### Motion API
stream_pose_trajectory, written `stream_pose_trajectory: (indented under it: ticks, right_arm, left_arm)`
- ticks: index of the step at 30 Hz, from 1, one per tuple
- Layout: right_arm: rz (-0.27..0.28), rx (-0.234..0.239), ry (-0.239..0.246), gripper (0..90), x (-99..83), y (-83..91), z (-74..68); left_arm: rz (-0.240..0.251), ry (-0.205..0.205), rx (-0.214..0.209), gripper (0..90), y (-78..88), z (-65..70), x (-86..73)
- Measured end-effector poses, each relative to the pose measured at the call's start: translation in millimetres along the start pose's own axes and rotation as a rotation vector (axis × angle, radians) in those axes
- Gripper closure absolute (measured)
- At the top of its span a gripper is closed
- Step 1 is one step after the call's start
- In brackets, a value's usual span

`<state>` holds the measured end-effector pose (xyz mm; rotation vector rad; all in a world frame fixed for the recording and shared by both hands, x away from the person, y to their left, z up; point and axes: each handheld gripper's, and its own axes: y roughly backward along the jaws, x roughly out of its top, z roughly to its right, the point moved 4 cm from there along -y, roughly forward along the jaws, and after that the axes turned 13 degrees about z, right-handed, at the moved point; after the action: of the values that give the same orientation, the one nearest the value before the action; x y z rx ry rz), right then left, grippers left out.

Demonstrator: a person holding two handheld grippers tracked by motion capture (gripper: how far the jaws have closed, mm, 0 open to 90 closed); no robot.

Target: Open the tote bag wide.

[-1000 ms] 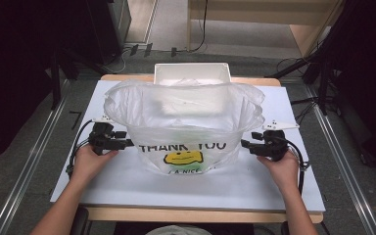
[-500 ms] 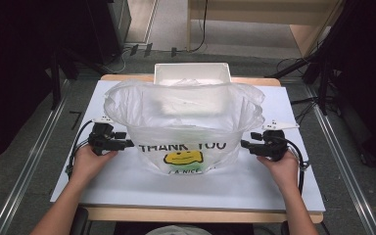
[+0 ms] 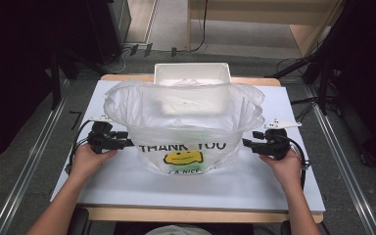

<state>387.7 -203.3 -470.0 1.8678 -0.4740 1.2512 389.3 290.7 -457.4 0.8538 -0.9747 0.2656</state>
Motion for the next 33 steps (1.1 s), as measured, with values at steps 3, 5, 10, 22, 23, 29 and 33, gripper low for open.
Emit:
stream_pose_trajectory:
  ticks: [3,5,10,22,23,29,33]
  right_arm:
    - [-0.010,0.037,-0.027,46.0,4.5,0.7,2.4]
    - [-0.013,0.057,0.001,46.4,9.5,0.6,1.7]
    - [0.002,0.084,0.012,46.5,25.0,2.0,1.1]
    - [-0.002,0.112,0.038,50.7,59.6,6.3,15.5]
    - [0.001,0.117,0.030,50.8,62.2,6.7,19.0]
    - [0.035,0.122,0.036,52.4,87.8,13.7,26.2]
    - [0.056,0.146,0.066,53.6,105.3,16.0,27.5]
  left_arm:
    - [0.012,0.007,-0.033,41.5,2.4,1.2,10.0]
    - [0.015,0.001,-0.028,41.6,3.1,1.2,15.7]
    - [0.009,-0.010,-0.033,42.6,2.5,-0.6,25.6]
    - [0.018,-0.025,-0.028,45.8,9.1,-7.8,54.1]
    - [0.020,-0.028,-0.023,46.1,8.8,-7.9,55.6]
    - [0.002,-0.044,-0.020,52.0,8.2,-12.2,68.3]
    - [-0.002,-0.070,-0.040,52.9,9.5,-11.3,83.1]
